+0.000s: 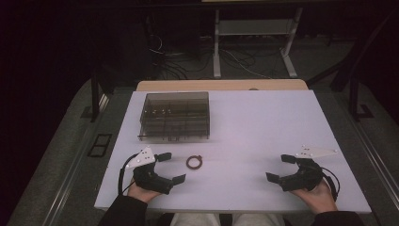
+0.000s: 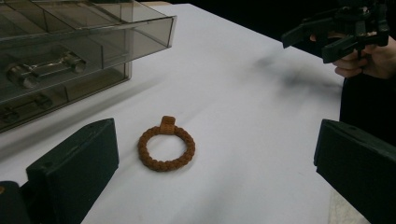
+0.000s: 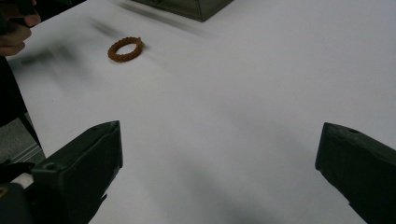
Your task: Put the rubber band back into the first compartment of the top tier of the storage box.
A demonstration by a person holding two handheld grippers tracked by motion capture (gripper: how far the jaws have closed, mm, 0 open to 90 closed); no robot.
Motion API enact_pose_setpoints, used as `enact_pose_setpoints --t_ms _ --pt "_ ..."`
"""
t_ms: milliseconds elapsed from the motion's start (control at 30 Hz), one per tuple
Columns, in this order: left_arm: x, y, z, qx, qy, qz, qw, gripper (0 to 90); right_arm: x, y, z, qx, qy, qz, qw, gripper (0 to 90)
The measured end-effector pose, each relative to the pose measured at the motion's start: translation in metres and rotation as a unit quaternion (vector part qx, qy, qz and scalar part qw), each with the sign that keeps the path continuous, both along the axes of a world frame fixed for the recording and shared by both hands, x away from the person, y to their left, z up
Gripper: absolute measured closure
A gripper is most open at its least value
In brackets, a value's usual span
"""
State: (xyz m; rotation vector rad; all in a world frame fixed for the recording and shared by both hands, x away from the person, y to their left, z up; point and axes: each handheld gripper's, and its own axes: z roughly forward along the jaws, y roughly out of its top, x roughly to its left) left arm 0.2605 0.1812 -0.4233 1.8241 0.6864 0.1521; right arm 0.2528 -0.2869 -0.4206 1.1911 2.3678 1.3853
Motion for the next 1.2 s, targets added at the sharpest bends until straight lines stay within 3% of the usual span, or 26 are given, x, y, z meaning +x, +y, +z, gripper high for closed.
enact_pose_setpoints --t_ms 533,833,1200 --pt "-0.002 -0.007 0.008 0.026 0.002 -0.018 0.9995 0.0 0.0 -0.004 -0.002 -0.001 0.004 -0.007 1.0 0.0" --pt "-0.001 -0.016 0.013 0.06 0.003 -0.041 0.9973 0.0 0.0 -0.006 -0.002 0.002 0.006 -0.011 0.9999 0.0" --pt "0.008 -0.027 0.02 0.078 0.013 -0.066 0.9947 0.0 0.0 -0.006 -0.002 0.0 0.005 -0.011 0.9999 0.0"
